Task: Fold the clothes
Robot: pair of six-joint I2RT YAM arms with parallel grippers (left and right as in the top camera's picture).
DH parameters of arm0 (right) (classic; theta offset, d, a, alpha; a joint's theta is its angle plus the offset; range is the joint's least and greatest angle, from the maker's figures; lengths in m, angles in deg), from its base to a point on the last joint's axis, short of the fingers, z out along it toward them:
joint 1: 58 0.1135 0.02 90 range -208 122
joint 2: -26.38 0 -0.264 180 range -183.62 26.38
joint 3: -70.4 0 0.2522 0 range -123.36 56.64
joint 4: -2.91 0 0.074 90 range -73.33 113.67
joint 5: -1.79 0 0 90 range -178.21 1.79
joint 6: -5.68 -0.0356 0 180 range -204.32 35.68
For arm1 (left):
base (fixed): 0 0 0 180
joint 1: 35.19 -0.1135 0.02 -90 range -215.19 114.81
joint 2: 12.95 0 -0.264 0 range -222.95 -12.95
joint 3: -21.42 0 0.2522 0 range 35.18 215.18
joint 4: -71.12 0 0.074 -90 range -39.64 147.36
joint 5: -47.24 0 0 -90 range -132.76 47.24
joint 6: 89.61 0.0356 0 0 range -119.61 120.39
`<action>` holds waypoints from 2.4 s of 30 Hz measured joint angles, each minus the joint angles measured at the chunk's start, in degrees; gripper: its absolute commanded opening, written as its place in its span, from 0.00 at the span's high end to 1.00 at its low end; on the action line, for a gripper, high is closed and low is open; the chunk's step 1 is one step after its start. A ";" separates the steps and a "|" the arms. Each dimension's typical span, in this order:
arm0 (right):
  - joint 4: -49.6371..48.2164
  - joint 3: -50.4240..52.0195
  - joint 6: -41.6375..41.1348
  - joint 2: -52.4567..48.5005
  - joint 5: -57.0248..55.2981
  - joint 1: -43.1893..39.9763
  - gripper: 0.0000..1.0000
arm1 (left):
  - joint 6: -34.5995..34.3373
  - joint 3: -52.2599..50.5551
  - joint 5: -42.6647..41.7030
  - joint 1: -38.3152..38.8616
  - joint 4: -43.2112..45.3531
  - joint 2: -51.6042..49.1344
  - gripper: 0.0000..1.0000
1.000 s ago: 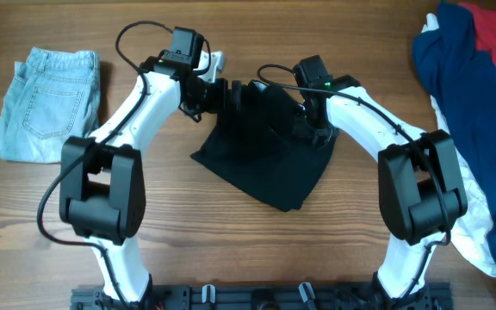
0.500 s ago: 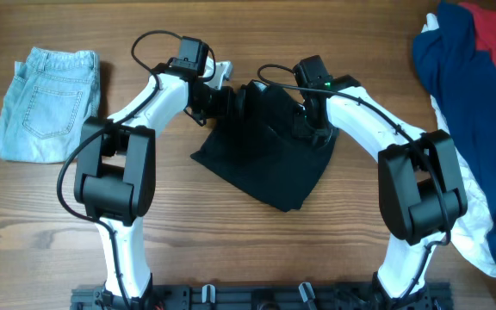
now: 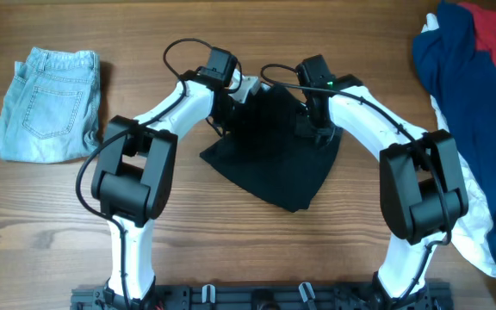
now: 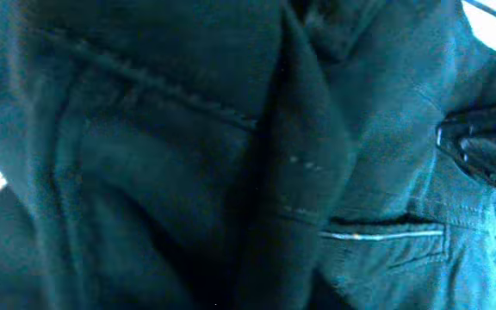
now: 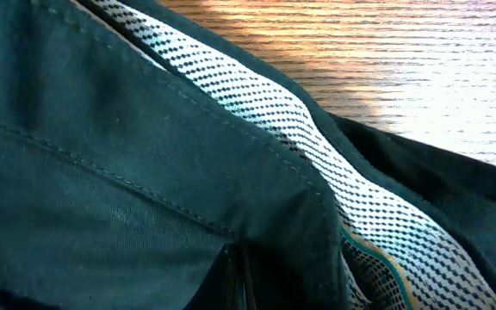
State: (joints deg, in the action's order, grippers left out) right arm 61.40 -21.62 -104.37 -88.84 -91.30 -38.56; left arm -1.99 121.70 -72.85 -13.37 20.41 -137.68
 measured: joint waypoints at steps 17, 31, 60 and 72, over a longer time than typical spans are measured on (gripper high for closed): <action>5.75 -0.07 0.00 24.76 -0.24 0.00 0.96 | -0.50 0.00 19.23 -6.47 -11.89 11.96 0.96; 10.58 -0.22 0.00 35.60 -0.13 0.00 0.96 | 10.14 3.87 39.39 -21.40 -14.01 25.55 0.96; 12.81 -0.22 -2.47 35.60 0.07 0.00 0.96 | 13.70 3.98 31.01 -45.00 3.19 20.85 0.96; 12.92 -0.22 -3.30 35.60 0.07 0.00 0.96 | 13.90 4.00 30.58 -47.43 4.46 18.32 0.00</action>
State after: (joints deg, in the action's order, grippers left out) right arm 74.32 -21.84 -107.67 -53.23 -91.24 -38.56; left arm 11.92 125.70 -42.27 -60.80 24.87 -119.36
